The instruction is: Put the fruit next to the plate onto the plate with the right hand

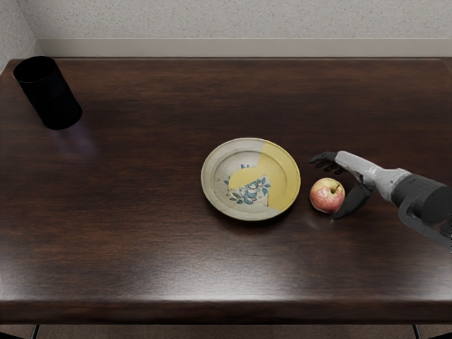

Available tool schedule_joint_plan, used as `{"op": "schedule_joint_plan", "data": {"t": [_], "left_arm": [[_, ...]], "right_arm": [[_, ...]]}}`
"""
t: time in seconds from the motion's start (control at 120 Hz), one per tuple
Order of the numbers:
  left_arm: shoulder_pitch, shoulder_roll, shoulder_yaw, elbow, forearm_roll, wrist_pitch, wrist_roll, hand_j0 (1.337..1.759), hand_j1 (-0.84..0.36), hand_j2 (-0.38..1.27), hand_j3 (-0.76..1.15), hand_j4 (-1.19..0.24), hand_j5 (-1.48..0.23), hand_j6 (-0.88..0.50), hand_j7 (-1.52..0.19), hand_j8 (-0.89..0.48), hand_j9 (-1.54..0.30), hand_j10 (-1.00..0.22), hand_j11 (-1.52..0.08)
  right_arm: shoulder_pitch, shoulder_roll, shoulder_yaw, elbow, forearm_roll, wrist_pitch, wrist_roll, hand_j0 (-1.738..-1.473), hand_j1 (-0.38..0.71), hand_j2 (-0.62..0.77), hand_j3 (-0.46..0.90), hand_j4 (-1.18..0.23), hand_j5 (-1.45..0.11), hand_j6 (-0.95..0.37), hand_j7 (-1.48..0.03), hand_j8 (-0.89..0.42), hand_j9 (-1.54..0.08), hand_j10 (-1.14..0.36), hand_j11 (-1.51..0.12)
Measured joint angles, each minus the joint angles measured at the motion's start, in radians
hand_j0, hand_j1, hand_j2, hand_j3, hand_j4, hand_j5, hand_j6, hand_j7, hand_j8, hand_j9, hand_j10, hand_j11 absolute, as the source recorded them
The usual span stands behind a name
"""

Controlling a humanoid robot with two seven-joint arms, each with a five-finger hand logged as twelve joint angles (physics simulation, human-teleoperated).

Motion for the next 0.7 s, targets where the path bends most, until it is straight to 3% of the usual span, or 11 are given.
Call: {"op": "schedule_joint_plan", "data": {"t": [0.508,0.7], "left_arm": [[0.0,0.0,0.0,0.0,0.0,0.0,0.0,1.658,0.35,0.0,0.0,0.0,0.0,0.0,0.0,0.0,0.0,0.0,0.0],[0.0,0.0,0.0,0.0,0.0,0.0,0.0,1.658,0.35,0.0,0.0,0.0,0.0,0.0,0.0,0.0,0.0,0.0,0.0]], "right_arm": [[-0.04,0.013,-0.013,0.0,-0.048,-0.063,0.0,-1.658,0.08,-0.07,0.0,-0.37,-0.47,-0.37,-0.47,-0.37,-0.47,-0.36,-0.47],[-0.046,0.022,-0.012,0.0,-0.062,-0.065,0.0,-1.657,0.11,-0.05,0.0,-0.42,-0.52,-0.37,-0.53,-0.32,-0.53,-0.41,-0.53]]}}
